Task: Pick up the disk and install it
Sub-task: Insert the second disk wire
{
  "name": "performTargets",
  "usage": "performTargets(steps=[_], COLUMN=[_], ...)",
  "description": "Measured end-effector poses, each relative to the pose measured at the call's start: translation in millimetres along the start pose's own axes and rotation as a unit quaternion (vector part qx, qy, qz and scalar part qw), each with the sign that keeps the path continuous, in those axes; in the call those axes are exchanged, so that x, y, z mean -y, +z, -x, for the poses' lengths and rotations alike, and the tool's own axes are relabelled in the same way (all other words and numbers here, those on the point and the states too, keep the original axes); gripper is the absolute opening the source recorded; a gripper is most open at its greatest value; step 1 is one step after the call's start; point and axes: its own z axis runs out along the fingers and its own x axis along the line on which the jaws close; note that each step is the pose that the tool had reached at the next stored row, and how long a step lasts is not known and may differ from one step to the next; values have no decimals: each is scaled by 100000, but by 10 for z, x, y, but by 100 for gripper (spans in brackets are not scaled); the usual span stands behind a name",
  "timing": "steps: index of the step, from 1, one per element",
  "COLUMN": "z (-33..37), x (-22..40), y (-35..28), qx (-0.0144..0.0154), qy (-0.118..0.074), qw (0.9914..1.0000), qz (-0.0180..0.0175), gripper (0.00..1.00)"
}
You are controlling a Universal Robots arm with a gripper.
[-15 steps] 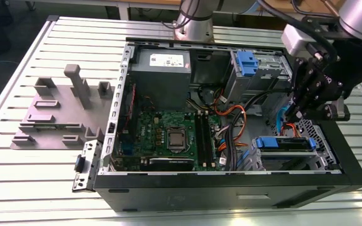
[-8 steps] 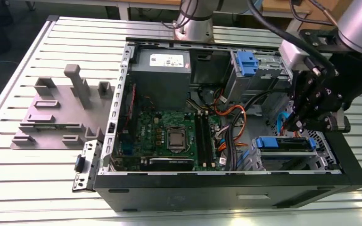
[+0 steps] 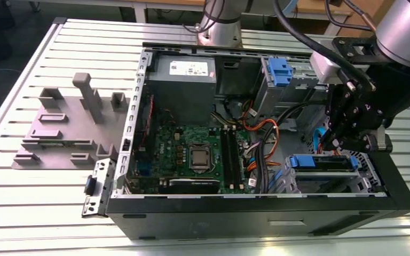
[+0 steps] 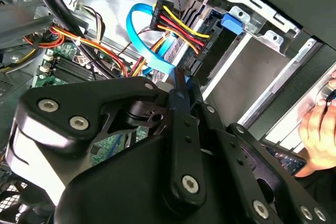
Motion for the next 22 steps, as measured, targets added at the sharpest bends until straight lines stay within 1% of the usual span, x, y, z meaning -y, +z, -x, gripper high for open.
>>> performTargets(steps=[11, 13, 15, 18, 19, 20, 22], z=[0, 0, 0, 0, 0, 0, 0], x=[0, -2, -2, -3, -3, -5, -13], y=[0, 2, 7, 26, 34, 41, 51], qx=[-3, -276, -442, -460, -533, -668, -852], qy=[0, -1, -23, -45, -87, -134, -236], qw=[100000, 99999, 99998, 99997, 99997, 99996, 99993], qz=[-152, -303, -423, -567, -585, -613, -826], gripper=[16, 16, 16, 16, 16, 16, 16])
